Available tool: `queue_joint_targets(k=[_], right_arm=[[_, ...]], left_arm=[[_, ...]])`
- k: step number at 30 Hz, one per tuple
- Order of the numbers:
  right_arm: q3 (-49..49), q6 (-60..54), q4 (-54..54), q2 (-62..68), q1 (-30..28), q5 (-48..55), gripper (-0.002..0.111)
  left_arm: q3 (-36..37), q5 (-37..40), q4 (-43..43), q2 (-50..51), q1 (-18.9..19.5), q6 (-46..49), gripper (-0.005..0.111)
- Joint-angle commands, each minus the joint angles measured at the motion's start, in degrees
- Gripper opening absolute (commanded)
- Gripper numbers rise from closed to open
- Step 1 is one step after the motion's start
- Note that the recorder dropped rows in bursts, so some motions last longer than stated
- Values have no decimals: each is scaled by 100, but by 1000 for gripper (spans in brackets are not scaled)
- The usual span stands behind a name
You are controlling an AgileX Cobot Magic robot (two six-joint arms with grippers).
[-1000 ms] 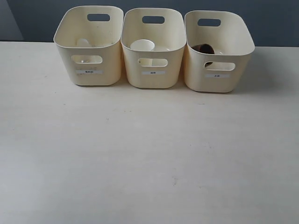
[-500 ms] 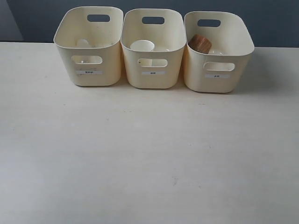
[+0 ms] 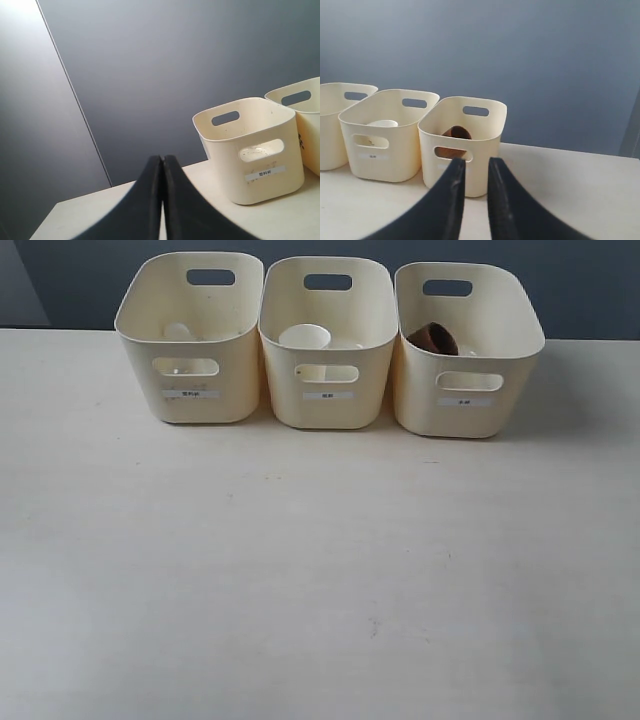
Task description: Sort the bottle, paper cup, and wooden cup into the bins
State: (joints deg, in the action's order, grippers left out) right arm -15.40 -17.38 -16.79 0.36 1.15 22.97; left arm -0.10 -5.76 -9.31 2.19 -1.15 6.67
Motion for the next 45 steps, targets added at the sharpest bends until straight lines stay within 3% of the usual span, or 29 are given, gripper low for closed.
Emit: queue_joint_targets(k=[1, 6, 10, 17, 32, 35, 41, 45], right_arm=[[28, 10, -83, -36, -258, -89, 17], [168, 10, -151, -36, -515, -154, 17], [791, 10, -216, -36, -579, -611, 17], [1540, 10, -284, -36, -579, -425, 17], [1540, 10, -299, -36, -646, -544, 17], [1540, 10, -32, -36, -908, -904, 17], [1540, 10, 819, -36, -1031, -2638, 17], [1540, 10, 1459, -36, -1031, -1821, 17]], left_arm=[[10, -35, -2, -13, -8, -13, 0], [10, -35, -2, -13, -8, -13, 0], [10, -35, -2, -13, -8, -13, 0], [10, -35, -2, -13, -8, -13, 0], [10, -35, -2, -13, -8, -13, 0], [10, -35, -2, -13, -8, -13, 0], [10, -35, -2, -13, -8, -13, 0], [10, -35, -2, -13, -8, -13, 0]])
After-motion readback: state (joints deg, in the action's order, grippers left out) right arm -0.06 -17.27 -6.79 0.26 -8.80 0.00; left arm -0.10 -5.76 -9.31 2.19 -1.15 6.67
